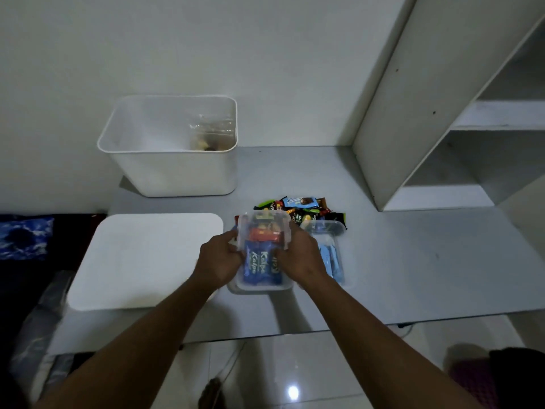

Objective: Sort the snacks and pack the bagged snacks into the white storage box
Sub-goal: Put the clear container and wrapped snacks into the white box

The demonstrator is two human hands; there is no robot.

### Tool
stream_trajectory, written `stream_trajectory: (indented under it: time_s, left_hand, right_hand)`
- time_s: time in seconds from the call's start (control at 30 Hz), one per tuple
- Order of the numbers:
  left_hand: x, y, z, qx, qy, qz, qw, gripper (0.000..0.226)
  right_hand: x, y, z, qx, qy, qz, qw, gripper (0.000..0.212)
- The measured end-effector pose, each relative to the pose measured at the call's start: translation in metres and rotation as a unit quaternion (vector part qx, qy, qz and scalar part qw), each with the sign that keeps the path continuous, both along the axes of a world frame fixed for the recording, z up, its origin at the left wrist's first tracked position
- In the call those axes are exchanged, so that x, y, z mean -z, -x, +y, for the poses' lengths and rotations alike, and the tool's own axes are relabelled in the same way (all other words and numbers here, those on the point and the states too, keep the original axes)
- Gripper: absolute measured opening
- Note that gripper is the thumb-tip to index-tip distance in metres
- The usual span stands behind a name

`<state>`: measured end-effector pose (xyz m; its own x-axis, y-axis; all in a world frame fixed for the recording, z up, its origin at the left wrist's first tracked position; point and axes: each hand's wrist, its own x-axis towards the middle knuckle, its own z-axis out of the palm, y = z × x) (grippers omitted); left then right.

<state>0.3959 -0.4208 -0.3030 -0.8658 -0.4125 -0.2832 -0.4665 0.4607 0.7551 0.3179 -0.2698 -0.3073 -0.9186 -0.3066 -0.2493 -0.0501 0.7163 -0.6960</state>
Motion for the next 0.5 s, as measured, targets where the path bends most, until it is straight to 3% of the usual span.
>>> stream_trajectory:
  time_s: [0.2, 0.4, 0.5]
  left_hand:
    - [-0.024, 0.03, 0.021, -0.001, -0.042, 0.018, 0.999, 0.043]
    - [-0.013, 0.06, 0.069, 0.014, -0.097, 0.02, 0.995, 0.053]
    - [-0.006, 0.069, 0.088, 0.033, -0.114, 0.012, 0.993, 0.048]
  right_hand:
    - [-0.027, 0.02, 0.035, 0.065, 0.079, 0.003, 0.995, 0.045]
    - [-0.026, 0.038, 0.085, 0.087, 0.059, 0.001, 0.994, 0.038]
    - [-0.021, 0.043, 0.103, 0.108, 0.052, -0.011, 0.993, 0.046]
